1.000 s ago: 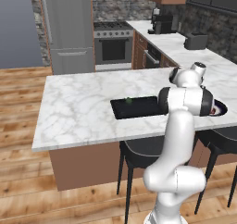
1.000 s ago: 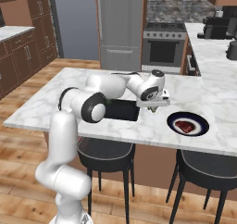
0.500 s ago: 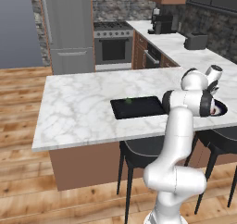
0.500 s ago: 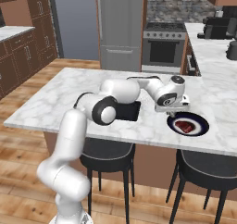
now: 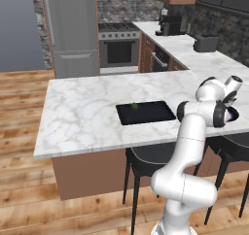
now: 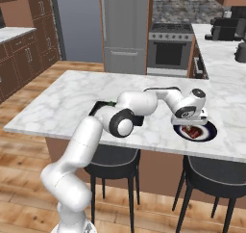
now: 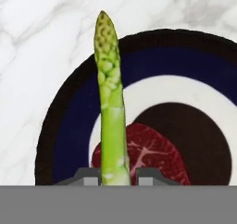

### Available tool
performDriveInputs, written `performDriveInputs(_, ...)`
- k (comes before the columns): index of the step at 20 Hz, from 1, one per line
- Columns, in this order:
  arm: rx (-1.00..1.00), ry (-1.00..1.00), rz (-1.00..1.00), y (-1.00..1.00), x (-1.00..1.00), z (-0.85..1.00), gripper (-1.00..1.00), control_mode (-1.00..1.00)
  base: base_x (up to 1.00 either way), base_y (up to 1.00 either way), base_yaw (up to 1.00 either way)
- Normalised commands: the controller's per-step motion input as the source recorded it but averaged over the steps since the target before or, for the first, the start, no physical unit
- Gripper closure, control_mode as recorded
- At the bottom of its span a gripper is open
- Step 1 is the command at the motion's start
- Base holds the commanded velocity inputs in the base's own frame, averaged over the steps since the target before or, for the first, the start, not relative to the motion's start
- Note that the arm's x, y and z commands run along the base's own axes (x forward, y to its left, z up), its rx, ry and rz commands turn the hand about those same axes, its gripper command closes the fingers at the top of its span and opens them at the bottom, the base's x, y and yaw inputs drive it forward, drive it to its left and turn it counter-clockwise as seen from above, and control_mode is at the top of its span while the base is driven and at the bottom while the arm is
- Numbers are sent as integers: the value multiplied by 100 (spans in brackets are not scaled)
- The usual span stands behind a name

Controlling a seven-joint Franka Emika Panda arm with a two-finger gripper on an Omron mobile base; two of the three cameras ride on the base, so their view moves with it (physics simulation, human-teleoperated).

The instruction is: Create a steak meal by picking up the steak and asparagus from the tray and placing them on the plate. Leave the bell pepper on the tray.

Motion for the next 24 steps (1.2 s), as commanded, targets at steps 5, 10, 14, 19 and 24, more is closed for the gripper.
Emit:
performDriveInputs(5,0,0,0,0,6,-35,100,-100,0,0,0)
performDriveInputs(10,0,0,0,21,-2,-10,100,-100,0,0,0)
performDriveInputs(14,0,0,0,32,-25,0,100,-100,0,0,0)
performDriveInputs(19,0,0,0,20,-26,-10,100,-100,0,0,0)
performDriveInputs(24,-1,0,0,25,-16,-15,100,-100,0,0,0)
